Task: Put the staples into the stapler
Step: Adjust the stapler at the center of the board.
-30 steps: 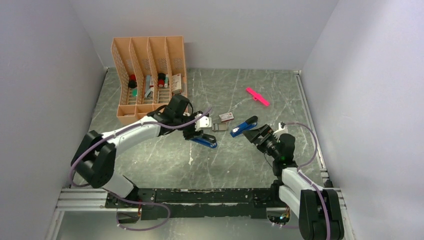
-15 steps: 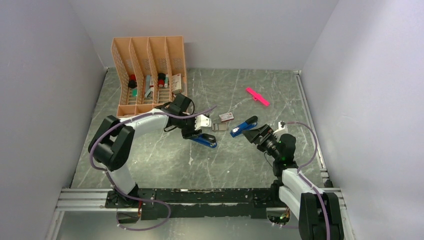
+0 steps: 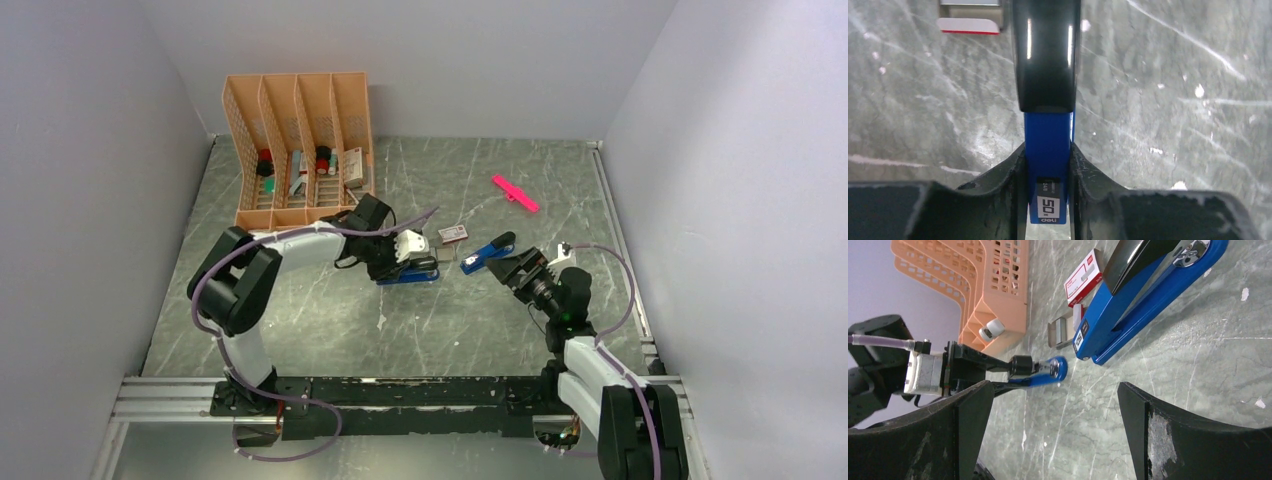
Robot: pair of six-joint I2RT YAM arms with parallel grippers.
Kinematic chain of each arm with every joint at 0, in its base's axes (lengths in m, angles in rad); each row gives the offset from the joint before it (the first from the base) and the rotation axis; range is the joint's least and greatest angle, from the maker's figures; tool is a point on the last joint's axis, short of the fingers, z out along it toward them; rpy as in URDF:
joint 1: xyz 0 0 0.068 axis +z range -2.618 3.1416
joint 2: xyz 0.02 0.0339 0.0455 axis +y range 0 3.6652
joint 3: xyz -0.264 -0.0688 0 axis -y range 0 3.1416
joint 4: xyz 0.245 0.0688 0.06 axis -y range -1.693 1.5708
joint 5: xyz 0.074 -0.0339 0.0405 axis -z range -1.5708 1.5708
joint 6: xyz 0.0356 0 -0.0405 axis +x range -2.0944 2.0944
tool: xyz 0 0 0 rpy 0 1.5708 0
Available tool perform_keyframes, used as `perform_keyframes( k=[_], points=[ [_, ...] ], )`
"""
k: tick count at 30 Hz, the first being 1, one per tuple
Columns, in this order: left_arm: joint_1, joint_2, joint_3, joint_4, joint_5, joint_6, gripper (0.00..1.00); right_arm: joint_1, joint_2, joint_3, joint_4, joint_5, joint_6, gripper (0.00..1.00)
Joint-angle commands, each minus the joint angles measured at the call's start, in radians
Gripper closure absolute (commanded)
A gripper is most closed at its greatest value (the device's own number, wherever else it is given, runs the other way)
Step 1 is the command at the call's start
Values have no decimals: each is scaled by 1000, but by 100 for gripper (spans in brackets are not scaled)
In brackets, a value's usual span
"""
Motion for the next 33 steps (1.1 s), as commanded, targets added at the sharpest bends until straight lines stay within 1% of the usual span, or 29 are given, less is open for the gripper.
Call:
perform_keyframes(
  k=[1,3,4,6,10,12,15,18,20,22,25,33],
  points=[
    [-63,-69,-54,153,-143,-243,77,14,4,28,14,44,68,0],
    [-88,-91,-72,206,-182,-355,85,29,15,33,29,68,114,0],
    [-108,-103,-88,226,-201,-427,89,46,21,36,43,82,137,0],
    [-132,-127,-114,268,-219,-516,93,109,34,53,56,137,170,0],
    [-180,-162,-166,353,-286,-731,93,308,88,101,88,333,231,0],
    [-186,-160,-162,358,-349,-855,93,398,148,126,120,392,272,1],
    [-195,-150,-162,357,-409,-991,93,468,280,164,205,389,347,4],
    [-218,-165,-203,412,-431,-1079,93,516,430,190,330,338,430,10],
    [-226,-175,-229,447,-438,-1139,93,546,503,199,381,324,469,13],
    [-233,-176,-250,480,-432,-1169,93,572,548,217,381,331,484,15],
    [-252,-154,-246,486,-441,-1170,93,593,603,241,382,341,492,17],
    [-264,-138,-254,499,-441,-1165,93,596,697,283,363,340,504,19]
  ],
)
